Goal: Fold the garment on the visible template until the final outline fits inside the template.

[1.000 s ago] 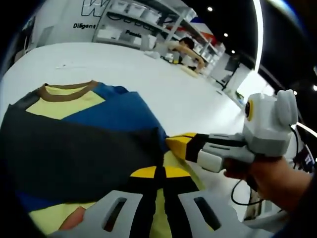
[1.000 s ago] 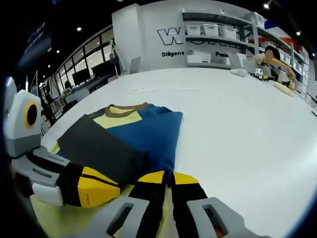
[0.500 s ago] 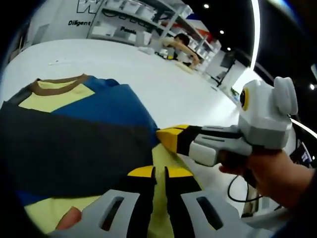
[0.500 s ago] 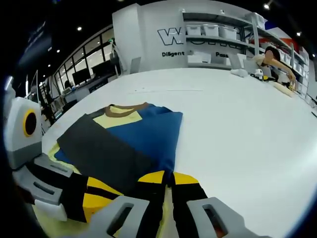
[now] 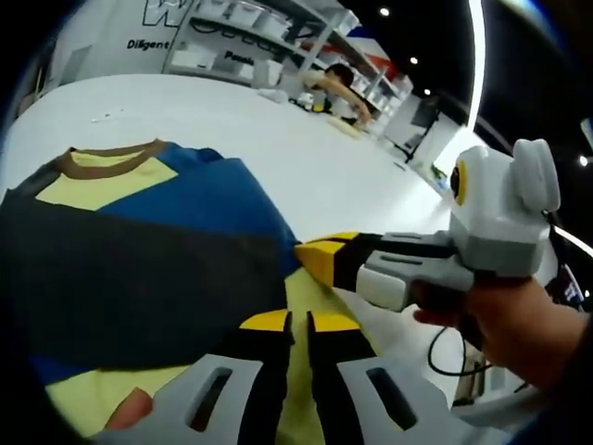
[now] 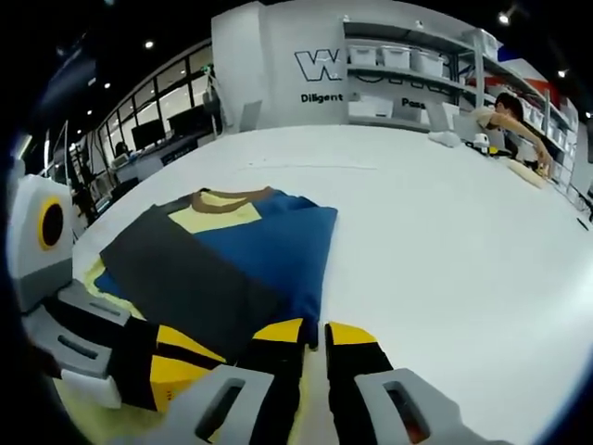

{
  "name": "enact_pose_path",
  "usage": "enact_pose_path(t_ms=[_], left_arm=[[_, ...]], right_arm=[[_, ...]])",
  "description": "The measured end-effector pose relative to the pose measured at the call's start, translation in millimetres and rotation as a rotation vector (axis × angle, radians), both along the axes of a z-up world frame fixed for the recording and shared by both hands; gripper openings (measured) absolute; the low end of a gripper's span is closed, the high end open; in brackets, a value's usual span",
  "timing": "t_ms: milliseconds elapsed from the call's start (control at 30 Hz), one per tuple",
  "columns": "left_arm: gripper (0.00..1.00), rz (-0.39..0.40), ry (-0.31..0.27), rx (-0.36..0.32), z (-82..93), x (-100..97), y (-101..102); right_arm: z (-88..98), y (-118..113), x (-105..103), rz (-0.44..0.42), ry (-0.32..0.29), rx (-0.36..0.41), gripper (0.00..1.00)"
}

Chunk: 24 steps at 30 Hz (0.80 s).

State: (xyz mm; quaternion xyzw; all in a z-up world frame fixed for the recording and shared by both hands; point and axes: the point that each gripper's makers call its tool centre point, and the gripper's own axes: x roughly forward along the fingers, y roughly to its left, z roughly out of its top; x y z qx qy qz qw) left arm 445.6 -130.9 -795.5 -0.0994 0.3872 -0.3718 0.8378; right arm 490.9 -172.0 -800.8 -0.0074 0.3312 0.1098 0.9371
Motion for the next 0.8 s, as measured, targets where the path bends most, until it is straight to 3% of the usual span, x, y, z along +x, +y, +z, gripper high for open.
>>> enact_pose_path(t_ms=[600, 800], left_arm=[[0.17, 0.003, -0.029, -0.015, 11.5, -0.1, 1.4], [0.27, 0.006, -0.072, -0.014, 20.2, 3.4, 2.7]], right_arm=[[6.4, -13.4, 0.7, -0.052, -0.001, 0.021, 0.06], [16.5, -19.5, 3.4, -0.071, -0.026, 0.03, 0.11]])
